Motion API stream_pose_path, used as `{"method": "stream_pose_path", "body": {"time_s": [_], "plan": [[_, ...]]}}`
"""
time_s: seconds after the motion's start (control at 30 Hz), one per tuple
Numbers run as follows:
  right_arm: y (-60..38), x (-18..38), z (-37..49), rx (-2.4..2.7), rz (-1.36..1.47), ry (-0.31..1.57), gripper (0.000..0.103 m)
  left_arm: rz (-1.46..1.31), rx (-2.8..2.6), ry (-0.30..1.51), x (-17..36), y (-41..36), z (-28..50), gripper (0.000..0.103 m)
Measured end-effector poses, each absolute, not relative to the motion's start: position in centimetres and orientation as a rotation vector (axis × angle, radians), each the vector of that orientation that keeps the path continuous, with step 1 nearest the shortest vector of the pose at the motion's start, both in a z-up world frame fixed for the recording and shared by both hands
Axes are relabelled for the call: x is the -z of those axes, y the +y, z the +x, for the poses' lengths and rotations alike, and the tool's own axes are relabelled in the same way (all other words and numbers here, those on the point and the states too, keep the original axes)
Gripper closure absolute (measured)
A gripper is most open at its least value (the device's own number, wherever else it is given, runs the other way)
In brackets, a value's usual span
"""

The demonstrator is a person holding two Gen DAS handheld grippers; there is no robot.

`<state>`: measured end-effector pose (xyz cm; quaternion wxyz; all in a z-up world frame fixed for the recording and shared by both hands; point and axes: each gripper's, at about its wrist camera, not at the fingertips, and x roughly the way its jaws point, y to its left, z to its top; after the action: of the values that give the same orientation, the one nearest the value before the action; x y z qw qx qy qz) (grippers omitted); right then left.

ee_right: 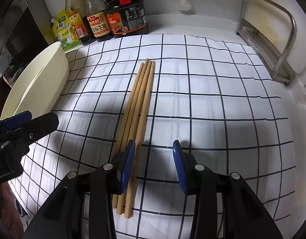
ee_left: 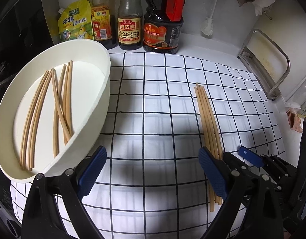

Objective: Organize utensils
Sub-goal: 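Move both open tools back to the remaining chopsticks on the mat, then grasp one chopstick with the left tool while the right tool grasps another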

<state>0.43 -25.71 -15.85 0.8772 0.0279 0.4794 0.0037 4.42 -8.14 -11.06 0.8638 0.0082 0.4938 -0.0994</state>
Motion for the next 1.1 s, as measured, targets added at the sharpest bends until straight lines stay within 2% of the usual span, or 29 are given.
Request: {"method": "stream_pose_path", "body": {"time_s": [1.1], "plan": [[-31.4,16.2,-0.5,0.063,0.071,0.967,0.065,0.112,0.245,1.077,15.7,-13.6,4.6,0.011]]}}
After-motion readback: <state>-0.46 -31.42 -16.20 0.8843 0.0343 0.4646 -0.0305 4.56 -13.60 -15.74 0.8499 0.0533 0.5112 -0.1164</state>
